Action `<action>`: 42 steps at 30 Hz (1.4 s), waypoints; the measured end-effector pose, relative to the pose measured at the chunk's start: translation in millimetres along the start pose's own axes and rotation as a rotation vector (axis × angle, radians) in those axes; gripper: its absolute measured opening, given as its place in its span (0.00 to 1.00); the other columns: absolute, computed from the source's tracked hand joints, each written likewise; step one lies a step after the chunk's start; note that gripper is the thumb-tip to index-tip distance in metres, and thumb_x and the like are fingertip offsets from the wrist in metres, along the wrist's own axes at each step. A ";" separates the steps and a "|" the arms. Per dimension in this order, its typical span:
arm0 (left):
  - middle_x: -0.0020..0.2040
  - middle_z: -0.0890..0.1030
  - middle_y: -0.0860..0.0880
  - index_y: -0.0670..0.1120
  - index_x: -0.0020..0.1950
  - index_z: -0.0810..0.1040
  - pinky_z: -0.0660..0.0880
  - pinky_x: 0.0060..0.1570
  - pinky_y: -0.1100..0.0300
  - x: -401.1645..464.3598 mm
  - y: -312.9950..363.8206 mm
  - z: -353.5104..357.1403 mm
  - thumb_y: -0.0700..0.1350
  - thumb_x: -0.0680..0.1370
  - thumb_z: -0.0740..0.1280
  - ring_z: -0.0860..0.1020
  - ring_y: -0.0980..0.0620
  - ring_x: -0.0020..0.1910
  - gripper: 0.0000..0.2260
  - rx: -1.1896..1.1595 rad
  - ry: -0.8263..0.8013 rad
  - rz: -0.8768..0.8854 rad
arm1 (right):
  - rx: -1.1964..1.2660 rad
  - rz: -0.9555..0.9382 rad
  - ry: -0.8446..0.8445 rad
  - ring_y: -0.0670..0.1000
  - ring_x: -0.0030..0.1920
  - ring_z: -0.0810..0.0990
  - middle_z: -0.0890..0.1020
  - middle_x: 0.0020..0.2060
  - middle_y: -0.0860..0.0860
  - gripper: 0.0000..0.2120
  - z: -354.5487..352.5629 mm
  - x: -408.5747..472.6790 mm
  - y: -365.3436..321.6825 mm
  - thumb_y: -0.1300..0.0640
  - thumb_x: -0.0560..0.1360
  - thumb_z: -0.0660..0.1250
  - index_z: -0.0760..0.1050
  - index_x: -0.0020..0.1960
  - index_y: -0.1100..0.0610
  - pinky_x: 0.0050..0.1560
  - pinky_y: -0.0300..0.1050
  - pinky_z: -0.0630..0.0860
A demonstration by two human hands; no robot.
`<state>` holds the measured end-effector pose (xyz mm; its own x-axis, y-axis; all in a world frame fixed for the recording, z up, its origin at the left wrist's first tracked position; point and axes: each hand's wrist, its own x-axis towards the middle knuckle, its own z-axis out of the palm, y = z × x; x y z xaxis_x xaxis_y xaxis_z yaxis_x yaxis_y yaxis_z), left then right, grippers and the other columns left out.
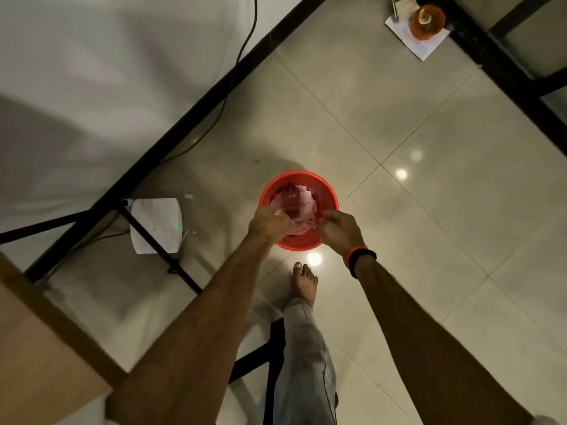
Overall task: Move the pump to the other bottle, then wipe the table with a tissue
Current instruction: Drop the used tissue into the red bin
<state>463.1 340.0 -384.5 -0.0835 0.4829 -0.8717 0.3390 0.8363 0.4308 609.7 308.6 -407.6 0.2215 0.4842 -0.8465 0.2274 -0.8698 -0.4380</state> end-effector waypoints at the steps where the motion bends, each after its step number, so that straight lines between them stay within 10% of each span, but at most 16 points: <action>1: 0.63 0.76 0.31 0.30 0.63 0.72 0.77 0.40 0.53 -13.1 7.4 -3.5 0.33 0.75 0.65 0.79 0.39 0.48 0.17 0.007 0.004 0.007 | 0.006 -0.007 0.007 0.58 0.60 0.78 0.81 0.58 0.55 0.21 -0.7 -7.6 -3.5 0.65 0.71 0.68 0.74 0.64 0.58 0.65 0.57 0.74; 3: 0.59 0.75 0.27 0.27 0.60 0.71 0.76 0.51 0.42 -29.8 9.7 -10.3 0.32 0.73 0.68 0.77 0.30 0.54 0.18 -0.002 0.055 0.014 | 0.027 -0.024 0.020 0.57 0.58 0.79 0.82 0.54 0.54 0.18 -1.1 -25.7 -12.3 0.66 0.70 0.67 0.76 0.59 0.56 0.64 0.56 0.75; 8: 0.38 0.76 0.46 0.45 0.39 0.77 0.71 0.40 0.58 -95.9 19.1 -46.9 0.40 0.67 0.70 0.74 0.47 0.40 0.03 -0.053 0.053 0.103 | 0.038 -0.149 0.042 0.53 0.54 0.81 0.84 0.51 0.51 0.16 1.5 -97.0 -42.9 0.66 0.68 0.66 0.78 0.53 0.52 0.62 0.54 0.76; 11: 0.33 0.72 0.51 0.48 0.32 0.69 0.68 0.42 0.58 -143.9 22.8 -74.8 0.40 0.65 0.71 0.71 0.49 0.39 0.11 -0.112 0.102 0.169 | 0.037 -0.262 0.046 0.52 0.54 0.82 0.84 0.48 0.49 0.12 9.6 -151.5 -66.0 0.65 0.70 0.68 0.78 0.48 0.51 0.60 0.49 0.77; 18: 0.59 0.78 0.47 0.41 0.64 0.74 0.69 0.55 0.67 -261.9 -4.4 -163.3 0.38 0.74 0.71 0.75 0.53 0.57 0.19 -0.199 0.211 0.374 | -0.077 -0.533 0.020 0.49 0.53 0.82 0.84 0.51 0.49 0.14 54.0 -283.7 -105.1 0.66 0.72 0.66 0.79 0.56 0.56 0.61 0.49 0.76; 24: 0.45 0.76 0.48 0.40 0.49 0.77 0.72 0.48 0.63 -345.1 -60.8 -245.2 0.37 0.74 0.70 0.74 0.53 0.46 0.06 -0.230 0.374 0.447 | -0.194 -0.722 -0.101 0.44 0.48 0.82 0.83 0.49 0.44 0.14 124.8 -366.5 -121.0 0.65 0.71 0.67 0.78 0.54 0.52 0.59 0.42 0.78; 34: 0.64 0.75 0.48 0.39 0.68 0.71 0.73 0.50 0.60 -409.9 -196.5 -364.7 0.39 0.76 0.69 0.75 0.53 0.56 0.21 -0.512 0.622 0.297 | -0.397 -0.808 -0.417 0.44 0.44 0.78 0.81 0.51 0.52 0.15 281.3 -446.4 -123.8 0.72 0.71 0.64 0.78 0.52 0.56 0.39 0.24 0.73; 42: 0.66 0.76 0.45 0.41 0.70 0.70 0.71 0.67 0.51 -405.0 -249.8 -435.6 0.38 0.74 0.70 0.74 0.48 0.65 0.25 -0.664 0.716 0.158 | -0.594 -0.835 -0.436 0.45 0.50 0.79 0.80 0.54 0.47 0.19 374.3 -476.4 -147.3 0.63 0.72 0.69 0.75 0.62 0.54 0.53 0.36 0.71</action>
<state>4.0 48.6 -37.3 -0.7038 0.4612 -0.5403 -0.1813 0.6189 0.7643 115.7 170.4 -53.1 -0.5387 0.7194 -0.4384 0.5929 -0.0460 -0.8039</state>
